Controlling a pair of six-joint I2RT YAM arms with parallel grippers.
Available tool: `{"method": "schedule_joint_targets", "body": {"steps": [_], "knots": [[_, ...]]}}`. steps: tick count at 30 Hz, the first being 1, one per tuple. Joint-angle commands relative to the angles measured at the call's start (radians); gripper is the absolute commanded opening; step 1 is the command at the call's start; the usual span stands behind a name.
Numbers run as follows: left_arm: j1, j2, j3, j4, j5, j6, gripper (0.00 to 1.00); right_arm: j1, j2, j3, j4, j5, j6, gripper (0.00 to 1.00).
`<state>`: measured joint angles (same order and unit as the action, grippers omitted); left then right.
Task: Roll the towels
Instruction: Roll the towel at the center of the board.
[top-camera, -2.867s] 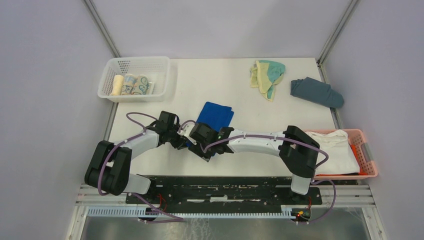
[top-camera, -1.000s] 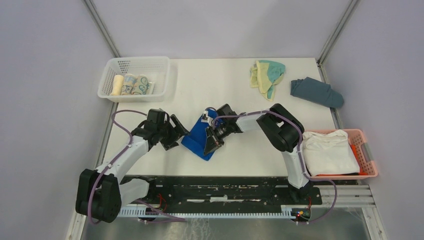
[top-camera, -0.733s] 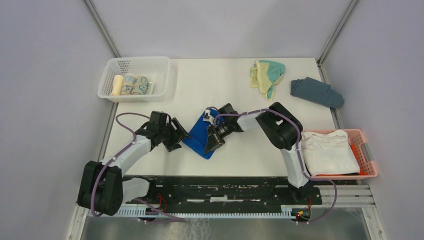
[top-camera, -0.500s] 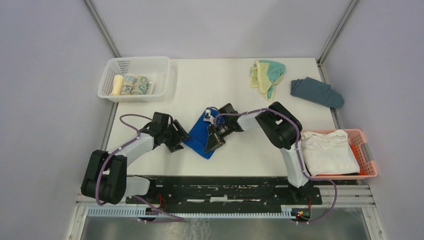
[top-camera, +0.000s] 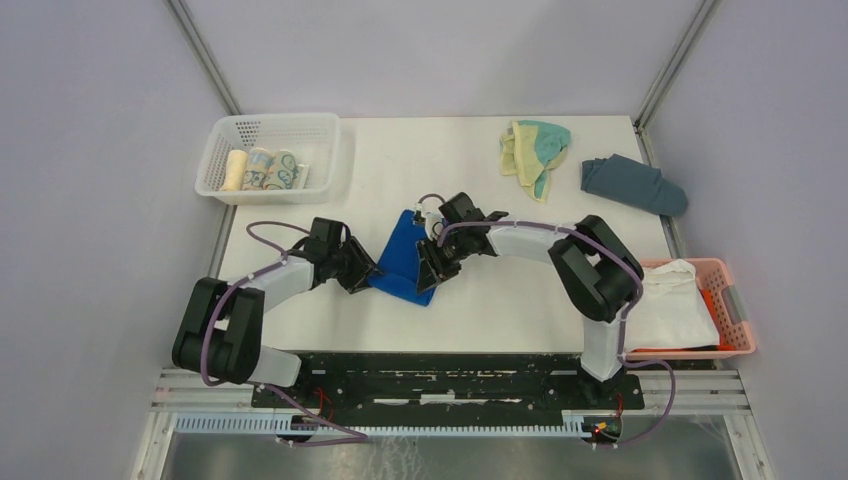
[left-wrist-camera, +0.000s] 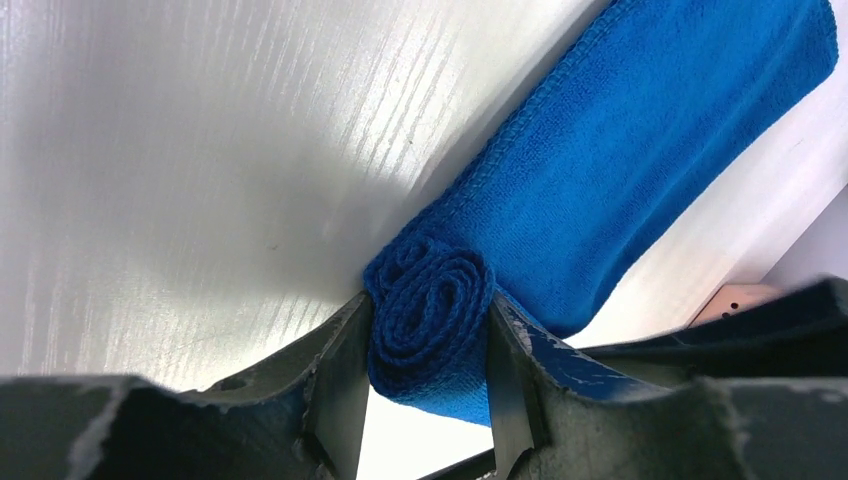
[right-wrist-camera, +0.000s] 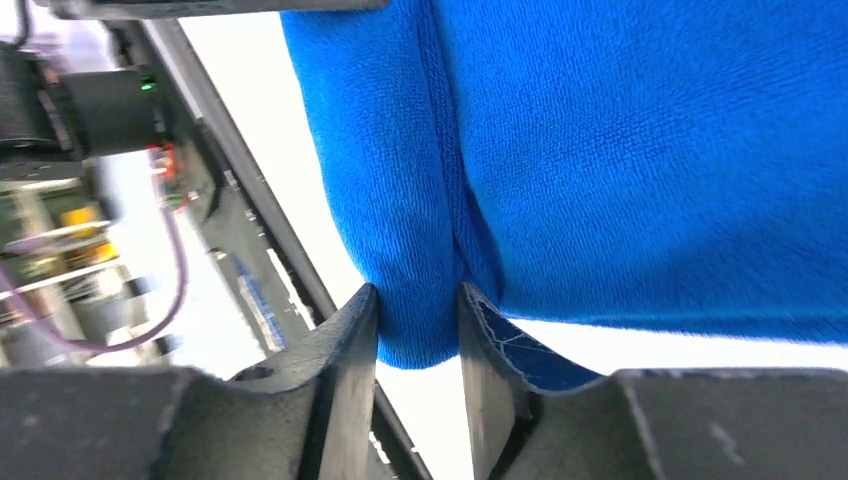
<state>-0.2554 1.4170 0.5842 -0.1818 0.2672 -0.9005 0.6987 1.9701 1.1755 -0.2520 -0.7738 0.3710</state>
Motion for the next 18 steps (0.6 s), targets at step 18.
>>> {"method": "schedule_joint_targets", "body": {"steps": [18], "knots": [[-0.001, 0.069, 0.019, -0.080, -0.060, 0.091, 0.49, 0.443, -0.150, 0.064, -0.080, 1.025, -0.421, 0.58]]}}
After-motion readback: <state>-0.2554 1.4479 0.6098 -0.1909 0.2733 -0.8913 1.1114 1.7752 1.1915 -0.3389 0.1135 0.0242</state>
